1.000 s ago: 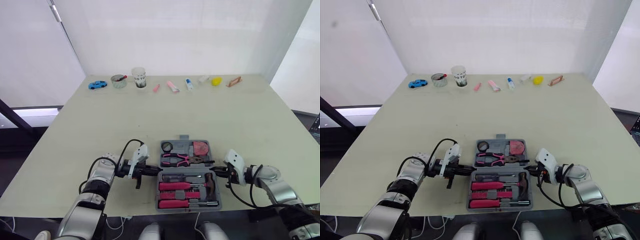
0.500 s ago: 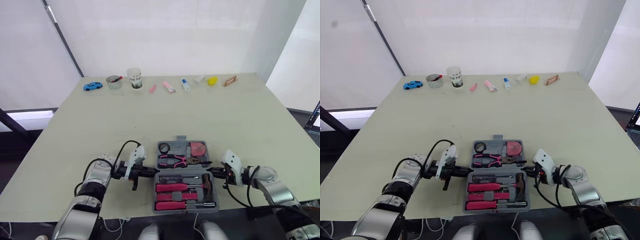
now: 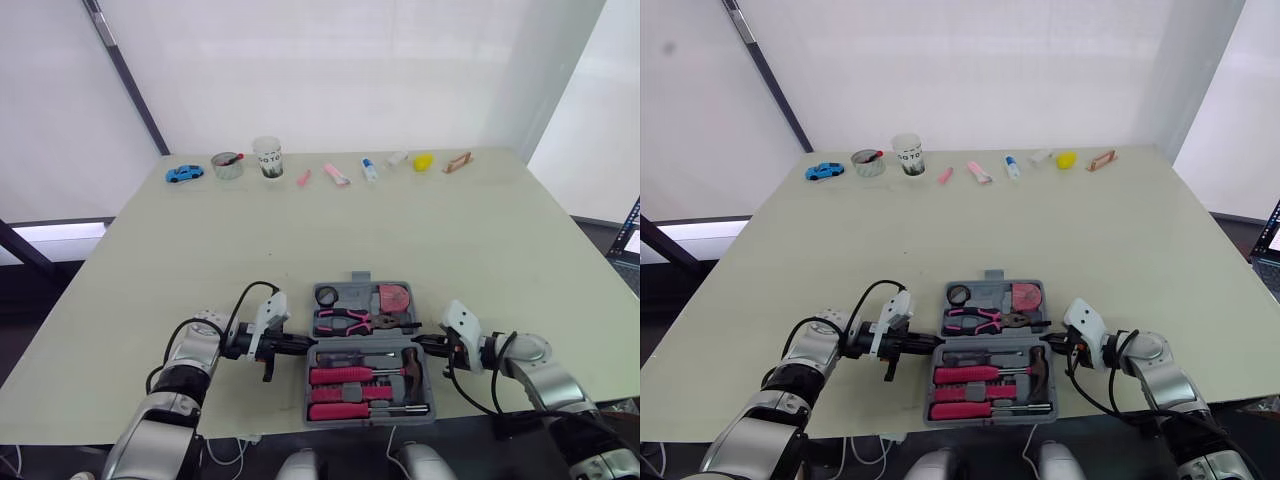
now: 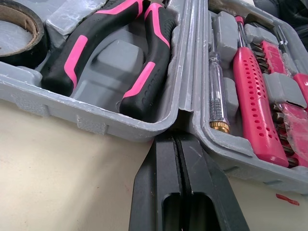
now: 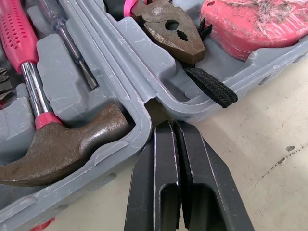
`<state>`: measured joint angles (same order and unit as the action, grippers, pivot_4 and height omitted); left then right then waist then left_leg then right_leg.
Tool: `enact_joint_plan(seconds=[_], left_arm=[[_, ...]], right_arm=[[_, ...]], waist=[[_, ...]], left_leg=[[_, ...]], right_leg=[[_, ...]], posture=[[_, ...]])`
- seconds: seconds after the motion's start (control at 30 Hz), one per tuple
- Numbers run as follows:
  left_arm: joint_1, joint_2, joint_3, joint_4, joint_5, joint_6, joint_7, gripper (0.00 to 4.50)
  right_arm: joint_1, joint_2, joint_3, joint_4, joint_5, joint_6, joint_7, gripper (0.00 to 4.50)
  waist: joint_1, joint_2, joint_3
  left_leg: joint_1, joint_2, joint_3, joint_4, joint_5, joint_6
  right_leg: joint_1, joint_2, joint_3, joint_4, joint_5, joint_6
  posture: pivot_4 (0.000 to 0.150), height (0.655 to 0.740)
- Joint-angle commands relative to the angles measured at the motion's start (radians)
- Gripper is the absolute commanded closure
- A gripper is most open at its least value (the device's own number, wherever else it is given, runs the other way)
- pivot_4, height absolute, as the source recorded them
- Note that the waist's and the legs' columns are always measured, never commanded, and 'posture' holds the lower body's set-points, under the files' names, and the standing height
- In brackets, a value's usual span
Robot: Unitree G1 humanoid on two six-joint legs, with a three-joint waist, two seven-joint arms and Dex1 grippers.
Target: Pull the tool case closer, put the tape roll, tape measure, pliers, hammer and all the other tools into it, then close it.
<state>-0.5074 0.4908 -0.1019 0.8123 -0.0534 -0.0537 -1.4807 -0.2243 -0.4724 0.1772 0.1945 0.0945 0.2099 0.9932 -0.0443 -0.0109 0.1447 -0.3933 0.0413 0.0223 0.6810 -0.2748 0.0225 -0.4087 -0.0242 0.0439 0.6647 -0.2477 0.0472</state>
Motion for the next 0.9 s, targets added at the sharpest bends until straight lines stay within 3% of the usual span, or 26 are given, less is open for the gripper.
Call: enact_joint_plan(seconds=[0.03,0.43,0.7,0.73,0.83,0.87,0.9], left_arm=[[0.039,0.007,-0.046,0.056,0.050,-0.004,0.042,4.50],[0.034,0.065,0.015,0.066,-0.010,-0.011,0.090,4.50],[0.119,0.124,0.115,-0.135,-0.148,0.075,0.085,4.50],[0.140,0.135,0.129,-0.176,-0.168,0.088,0.084,4.50],[0.192,0.159,0.162,-0.287,-0.218,0.123,0.075,4.50],[0.211,0.163,0.170,-0.332,-0.237,0.136,0.069,4.50],[0.223,0.165,0.175,-0.363,-0.250,0.146,0.066,4.50]], right_arm=[[0.007,-0.012,-0.001,-0.005,-0.004,-0.042,-0.008,4.41],[0.059,-0.073,-0.124,0.019,0.059,-0.106,-0.050,4.41],[0.066,-0.081,-0.243,0.012,0.167,-0.071,-0.053,4.41],[0.058,-0.081,-0.259,0.009,0.190,-0.051,-0.048,4.04],[0.029,-0.072,-0.285,0.000,0.250,0.006,-0.039,3.57],[0.013,-0.066,-0.290,-0.004,0.271,0.031,-0.039,2.94],[0.002,-0.062,-0.293,-0.006,0.284,0.048,-0.040,2.72]], waist=[[0.001,0.000,0.000],[0.000,0.000,0.000],[-0.001,-0.002,0.002],[0.000,-0.003,0.003],[0.003,-0.005,0.004],[0.006,-0.006,0.005],[0.007,-0.006,0.006]], left_leg=[[0.000,0.000,0.000,0.000,0.000,0.000],[0.004,0.000,-0.001,0.001,0.000,0.000],[0.011,0.001,-0.002,-0.004,0.000,0.000],[0.011,0.000,-0.002,-0.004,0.000,0.000],[0.010,0.001,-0.002,-0.004,0.000,0.000],[0.009,0.000,-0.002,-0.004,0.000,0.000],[0.009,-0.001,-0.002,-0.004,0.000,0.000]], right_leg=[[0.000,0.000,0.000,0.000,0.000,0.000],[0.002,0.004,0.002,0.002,0.002,-0.003],[-0.001,0.012,0.013,0.006,0.002,-0.004],[-0.001,0.012,0.014,0.006,0.002,-0.004],[-0.002,0.011,0.015,0.006,0.004,-0.007],[-0.002,0.009,0.015,0.006,0.004,-0.007],[-0.002,0.009,0.015,0.005,0.004,-0.007]], posture=[[0.150,0.7400],[0.150,0.7400],[0.150,0.7400],[0.150,0.7400],[0.150,0.7400],[0.150,0.7400],[0.150,0.7400]])
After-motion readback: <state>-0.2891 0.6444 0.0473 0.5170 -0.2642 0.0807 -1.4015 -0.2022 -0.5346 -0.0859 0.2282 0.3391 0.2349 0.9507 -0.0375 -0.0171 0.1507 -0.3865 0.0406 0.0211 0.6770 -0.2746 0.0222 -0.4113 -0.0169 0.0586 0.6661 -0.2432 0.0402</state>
